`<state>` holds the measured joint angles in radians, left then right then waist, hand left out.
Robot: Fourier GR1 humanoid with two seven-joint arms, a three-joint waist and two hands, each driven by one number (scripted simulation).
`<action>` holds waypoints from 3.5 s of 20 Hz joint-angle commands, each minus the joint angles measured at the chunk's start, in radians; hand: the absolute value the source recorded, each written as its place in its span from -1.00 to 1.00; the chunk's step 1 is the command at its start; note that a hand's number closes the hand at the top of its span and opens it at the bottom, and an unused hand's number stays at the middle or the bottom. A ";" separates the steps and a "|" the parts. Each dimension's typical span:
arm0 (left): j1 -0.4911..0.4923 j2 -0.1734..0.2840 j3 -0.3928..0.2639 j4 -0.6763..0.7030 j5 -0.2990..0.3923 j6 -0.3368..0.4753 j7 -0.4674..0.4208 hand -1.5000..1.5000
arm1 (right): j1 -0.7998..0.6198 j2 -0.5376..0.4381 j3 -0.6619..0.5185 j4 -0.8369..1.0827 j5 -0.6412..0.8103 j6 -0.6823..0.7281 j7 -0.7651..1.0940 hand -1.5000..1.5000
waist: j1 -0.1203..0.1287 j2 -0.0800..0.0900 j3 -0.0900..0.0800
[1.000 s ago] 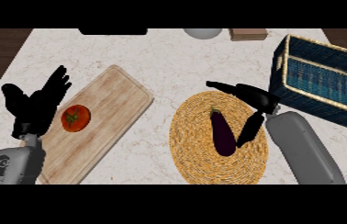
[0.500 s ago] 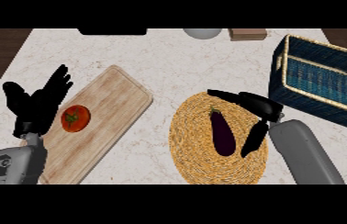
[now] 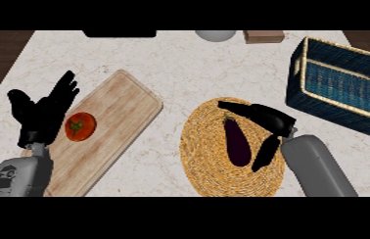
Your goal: Pick the eggplant from the placemat and place it in the basket
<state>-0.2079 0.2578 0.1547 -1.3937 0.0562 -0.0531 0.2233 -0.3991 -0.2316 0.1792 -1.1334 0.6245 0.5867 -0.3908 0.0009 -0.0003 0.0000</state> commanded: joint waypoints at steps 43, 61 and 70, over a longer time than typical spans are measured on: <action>-0.001 0.001 0.028 -0.023 -0.010 -0.017 0.037 0.00 | 0.238 0.230 0.641 -1.249 0.452 -0.579 1.439 1.00 | -0.007 -0.006 -0.002; -0.021 0.028 0.050 -0.040 0.014 -0.045 0.067 0.00 | -0.471 0.216 -0.027 -0.987 0.305 -0.310 1.584 1.00 | 0.004 -0.003 -0.001; 0.016 0.001 0.041 0.004 -0.021 -0.029 -0.025 0.00 | -0.513 -0.007 -0.296 -0.808 0.261 -0.260 1.430 1.00 | -0.002 0.000 0.000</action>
<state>-0.2005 0.2542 0.1865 -1.4043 0.0378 -0.0774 0.2277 -0.8810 -0.1752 -0.0183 -2.0007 0.9144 0.2677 1.0114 -0.0015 -0.0014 -0.0006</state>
